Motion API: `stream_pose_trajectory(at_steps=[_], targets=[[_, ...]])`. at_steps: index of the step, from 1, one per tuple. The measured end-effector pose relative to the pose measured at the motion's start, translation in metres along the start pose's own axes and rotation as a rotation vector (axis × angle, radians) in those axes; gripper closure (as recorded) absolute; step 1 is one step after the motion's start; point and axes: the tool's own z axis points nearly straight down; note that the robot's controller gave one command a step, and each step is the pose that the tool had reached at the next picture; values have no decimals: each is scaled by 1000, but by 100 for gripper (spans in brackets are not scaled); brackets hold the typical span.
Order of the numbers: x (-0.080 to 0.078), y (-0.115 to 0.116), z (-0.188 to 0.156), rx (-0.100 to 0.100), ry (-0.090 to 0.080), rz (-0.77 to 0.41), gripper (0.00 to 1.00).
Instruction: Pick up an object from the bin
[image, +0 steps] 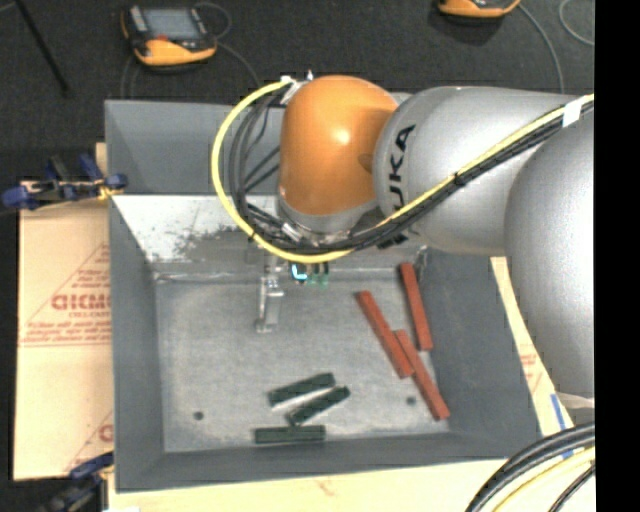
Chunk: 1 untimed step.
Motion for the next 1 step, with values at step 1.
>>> stream_pose_trajectory(at_steps=[1], targets=[[-2,-1,-5,-1,-8,2,0]])
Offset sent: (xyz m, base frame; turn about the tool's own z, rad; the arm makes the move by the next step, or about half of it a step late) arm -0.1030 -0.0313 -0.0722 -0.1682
